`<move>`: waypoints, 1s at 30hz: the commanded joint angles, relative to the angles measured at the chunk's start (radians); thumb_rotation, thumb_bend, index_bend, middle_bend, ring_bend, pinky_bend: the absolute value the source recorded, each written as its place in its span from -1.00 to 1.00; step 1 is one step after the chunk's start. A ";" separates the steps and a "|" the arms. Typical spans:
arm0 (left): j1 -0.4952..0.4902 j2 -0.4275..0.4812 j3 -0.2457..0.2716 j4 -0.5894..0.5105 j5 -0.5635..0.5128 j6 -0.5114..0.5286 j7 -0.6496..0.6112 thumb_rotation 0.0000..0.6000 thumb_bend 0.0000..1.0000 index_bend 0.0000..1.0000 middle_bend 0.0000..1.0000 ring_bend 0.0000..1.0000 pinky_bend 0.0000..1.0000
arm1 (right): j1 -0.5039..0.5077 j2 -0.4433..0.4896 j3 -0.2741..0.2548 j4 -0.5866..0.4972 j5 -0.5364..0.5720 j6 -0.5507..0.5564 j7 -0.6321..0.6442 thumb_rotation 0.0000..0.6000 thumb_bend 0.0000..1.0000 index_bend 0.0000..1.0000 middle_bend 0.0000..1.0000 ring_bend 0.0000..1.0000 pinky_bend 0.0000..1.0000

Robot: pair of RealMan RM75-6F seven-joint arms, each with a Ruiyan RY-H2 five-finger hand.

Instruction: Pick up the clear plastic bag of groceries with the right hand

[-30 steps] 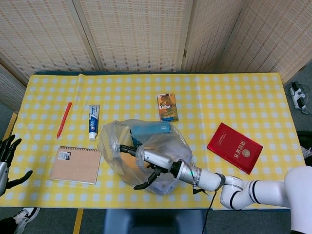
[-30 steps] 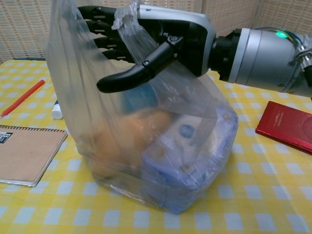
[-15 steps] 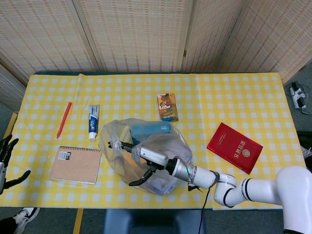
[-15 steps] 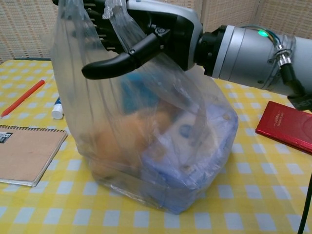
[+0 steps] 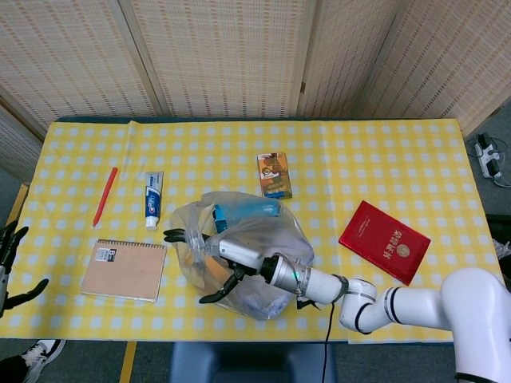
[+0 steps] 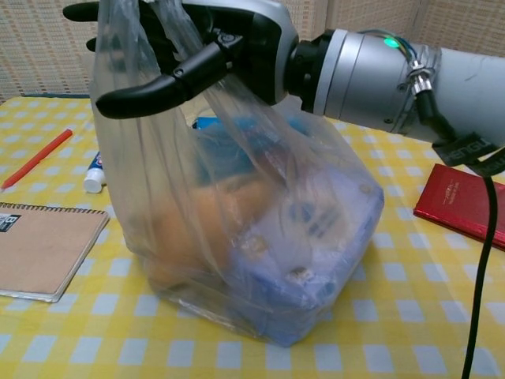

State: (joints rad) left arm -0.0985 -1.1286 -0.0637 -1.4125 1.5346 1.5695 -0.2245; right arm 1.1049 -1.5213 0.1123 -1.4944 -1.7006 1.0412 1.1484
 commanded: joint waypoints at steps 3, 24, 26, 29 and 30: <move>0.002 0.002 -0.002 0.000 -0.002 0.003 -0.003 1.00 -0.56 -1.00 -1.00 -0.97 -1.00 | 0.028 -0.018 0.016 0.013 0.016 -0.032 -0.010 1.00 -0.58 -1.00 -1.00 -1.00 -1.00; 0.010 0.006 -0.007 0.002 -0.014 0.000 -0.011 1.00 -0.56 -1.00 -1.00 -0.97 -1.00 | 0.091 -0.062 0.025 0.037 -0.020 0.005 0.135 1.00 -0.58 -1.00 -1.00 -1.00 -1.00; 0.010 0.006 -0.008 0.002 -0.015 0.000 -0.010 1.00 -0.56 -1.00 -1.00 -0.97 -1.00 | 0.097 -0.070 0.028 0.047 -0.025 0.017 0.158 1.00 -0.58 -1.00 -1.00 -1.00 -1.00; 0.012 0.007 -0.008 0.001 -0.014 0.002 -0.011 1.00 -0.56 -1.00 -1.00 -0.97 -1.00 | 0.104 -0.079 0.030 0.058 -0.034 0.036 0.190 1.00 -0.58 -1.00 -1.00 -0.95 -1.00; 0.013 0.007 -0.008 0.001 -0.014 0.003 -0.011 1.00 -0.56 -1.00 -1.00 -0.97 -1.00 | 0.106 -0.082 0.031 0.062 -0.038 0.047 0.202 1.00 -0.58 -1.00 -1.00 -0.93 -1.00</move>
State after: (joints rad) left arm -0.0859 -1.1216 -0.0716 -1.4112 1.5207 1.5724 -0.2356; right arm 1.2067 -1.5978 0.1416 -1.4389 -1.7327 1.0773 1.3389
